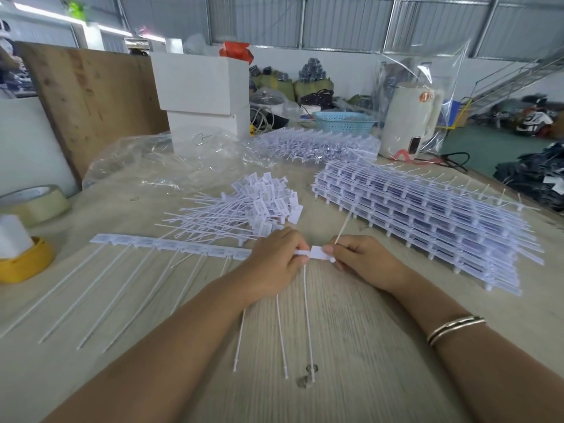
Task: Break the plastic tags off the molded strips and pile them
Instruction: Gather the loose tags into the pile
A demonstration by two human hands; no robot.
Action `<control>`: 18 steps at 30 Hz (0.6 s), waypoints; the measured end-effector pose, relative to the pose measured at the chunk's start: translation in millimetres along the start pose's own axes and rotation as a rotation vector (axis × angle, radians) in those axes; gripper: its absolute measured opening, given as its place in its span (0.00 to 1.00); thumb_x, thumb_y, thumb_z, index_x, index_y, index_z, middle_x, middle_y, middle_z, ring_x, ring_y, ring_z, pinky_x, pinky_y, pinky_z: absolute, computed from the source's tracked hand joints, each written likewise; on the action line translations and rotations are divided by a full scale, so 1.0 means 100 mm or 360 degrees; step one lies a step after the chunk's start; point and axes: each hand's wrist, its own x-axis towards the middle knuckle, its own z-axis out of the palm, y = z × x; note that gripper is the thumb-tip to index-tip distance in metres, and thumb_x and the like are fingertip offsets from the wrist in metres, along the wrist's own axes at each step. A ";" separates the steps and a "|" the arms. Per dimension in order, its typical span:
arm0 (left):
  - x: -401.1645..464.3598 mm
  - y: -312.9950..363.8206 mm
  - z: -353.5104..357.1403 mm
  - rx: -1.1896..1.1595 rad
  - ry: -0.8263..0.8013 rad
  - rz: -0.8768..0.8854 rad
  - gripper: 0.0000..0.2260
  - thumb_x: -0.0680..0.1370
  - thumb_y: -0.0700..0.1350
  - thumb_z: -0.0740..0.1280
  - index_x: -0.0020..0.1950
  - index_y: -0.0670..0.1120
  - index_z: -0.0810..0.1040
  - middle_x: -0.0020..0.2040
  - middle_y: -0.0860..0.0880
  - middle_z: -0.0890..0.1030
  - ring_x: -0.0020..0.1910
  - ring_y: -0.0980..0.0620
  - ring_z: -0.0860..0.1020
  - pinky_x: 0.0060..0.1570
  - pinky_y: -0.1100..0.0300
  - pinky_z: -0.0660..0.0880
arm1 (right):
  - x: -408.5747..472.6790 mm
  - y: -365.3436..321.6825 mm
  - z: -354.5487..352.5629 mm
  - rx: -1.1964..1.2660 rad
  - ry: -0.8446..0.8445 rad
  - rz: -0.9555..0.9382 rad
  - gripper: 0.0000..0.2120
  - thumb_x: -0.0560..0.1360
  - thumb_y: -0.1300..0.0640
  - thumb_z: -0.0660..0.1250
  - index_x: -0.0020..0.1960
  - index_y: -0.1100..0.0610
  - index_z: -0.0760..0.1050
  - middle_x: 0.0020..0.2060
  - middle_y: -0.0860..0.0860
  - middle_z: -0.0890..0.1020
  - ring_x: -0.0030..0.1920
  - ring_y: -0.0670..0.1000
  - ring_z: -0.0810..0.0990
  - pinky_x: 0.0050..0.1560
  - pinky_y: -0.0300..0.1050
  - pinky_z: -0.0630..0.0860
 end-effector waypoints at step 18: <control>0.03 -0.05 0.01 -0.0195 0.0192 -0.0204 0.12 0.80 0.44 0.60 0.64 0.48 0.70 0.46 0.57 0.68 0.48 0.59 0.68 0.49 0.64 0.63 | -0.04 0.02 -0.03 -0.0166 -0.0059 -0.0191 0.23 0.74 0.73 0.63 0.64 0.54 0.71 0.44 0.56 0.75 0.40 0.42 0.72 0.44 0.28 0.66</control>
